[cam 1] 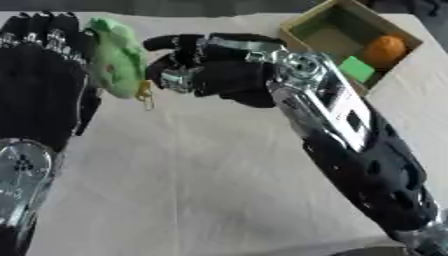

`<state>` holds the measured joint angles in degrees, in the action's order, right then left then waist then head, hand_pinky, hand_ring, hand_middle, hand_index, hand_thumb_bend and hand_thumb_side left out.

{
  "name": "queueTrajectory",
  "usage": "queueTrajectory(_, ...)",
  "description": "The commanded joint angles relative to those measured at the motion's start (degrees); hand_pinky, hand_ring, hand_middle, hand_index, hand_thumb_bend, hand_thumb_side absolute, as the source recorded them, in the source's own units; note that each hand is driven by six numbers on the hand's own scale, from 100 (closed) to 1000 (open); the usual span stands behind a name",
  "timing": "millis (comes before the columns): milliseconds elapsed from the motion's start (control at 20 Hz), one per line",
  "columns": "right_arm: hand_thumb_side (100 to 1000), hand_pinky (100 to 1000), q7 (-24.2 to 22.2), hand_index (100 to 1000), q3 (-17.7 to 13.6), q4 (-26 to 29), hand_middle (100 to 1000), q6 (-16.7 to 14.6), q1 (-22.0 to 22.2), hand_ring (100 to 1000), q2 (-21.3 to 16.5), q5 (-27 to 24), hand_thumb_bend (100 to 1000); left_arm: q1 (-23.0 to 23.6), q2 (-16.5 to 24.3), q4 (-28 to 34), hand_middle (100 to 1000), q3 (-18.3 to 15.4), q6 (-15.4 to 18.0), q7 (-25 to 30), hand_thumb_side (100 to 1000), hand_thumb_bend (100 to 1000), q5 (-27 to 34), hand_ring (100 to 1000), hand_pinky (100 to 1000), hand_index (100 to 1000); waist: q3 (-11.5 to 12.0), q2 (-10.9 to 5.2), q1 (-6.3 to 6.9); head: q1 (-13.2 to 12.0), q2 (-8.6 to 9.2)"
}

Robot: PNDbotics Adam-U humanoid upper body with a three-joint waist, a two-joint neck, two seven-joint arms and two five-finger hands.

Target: Pick up the objects with one hand, pass them to the other hand, and then place them into the box on the other side of the table.

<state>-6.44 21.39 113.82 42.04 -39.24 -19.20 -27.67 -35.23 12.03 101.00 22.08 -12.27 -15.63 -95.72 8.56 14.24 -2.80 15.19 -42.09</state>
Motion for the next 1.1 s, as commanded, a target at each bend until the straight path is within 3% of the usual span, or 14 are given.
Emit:
queueTrajectory(50,229,1000,4.2,1000,0.1,0.8,800,-2.4,-0.6,974,-0.3,-1.6,100,-0.6,-0.1,0.5,377,-0.2,-0.1,-0.3,100,479,0.2,468,440,484,0.1,-0.74,0.29,-0.2,0.91)
queueTrajectory(150,189,1000,6.3,1000,0.5,0.8,800,-4.4,-0.5,974,-0.5,-0.5,100,-0.6,-0.2,0.5,378,-0.2,-0.1,-0.3,100,480,0.3,468,440,484,0.2,-0.69,0.3,-0.1,1.02)
queueTrajectory(200,100,1000,6.9,1000,1.0,0.8,800,-5.0,-0.4,974,-0.5,0.2,100,-0.6,-0.2,0.5,378,-0.2,-0.1,-0.4,100,480,0.3,469,440,484,0.3,-0.67,0.29,0.0,1.05)
queueTrajectory(250,176,1000,7.4,1000,1.4,0.8,799,-5.4,-0.3,974,-0.6,0.9,100,-0.7,-0.2,0.5,379,-0.1,0.0,-0.4,100,481,0.2,469,440,484,0.4,-0.63,0.29,0.0,1.08)
queueTrajectory(300,177,1000,7.6,1000,1.8,0.8,799,-5.6,-0.2,974,-0.6,1.5,100,-0.8,-0.2,0.6,379,-0.1,0.0,-0.4,100,481,0.1,469,440,484,0.5,-0.6,0.29,0.0,1.11)
queueTrajectory(800,162,1000,7.6,1000,2.5,0.8,806,-6.3,-0.1,981,-0.2,3.9,100,-1.1,-0.5,0.9,381,0.0,0.3,-0.4,100,483,0.0,469,440,484,1.2,-0.36,0.39,0.7,1.51)
queueTrajectory(1100,100,1000,10.6,1000,1.3,0.8,814,-8.5,0.1,990,0.3,6.6,100,-1.0,-0.5,1.1,380,-0.1,0.1,-0.4,100,481,-0.1,469,440,484,1.3,-0.23,0.51,0.8,1.59)
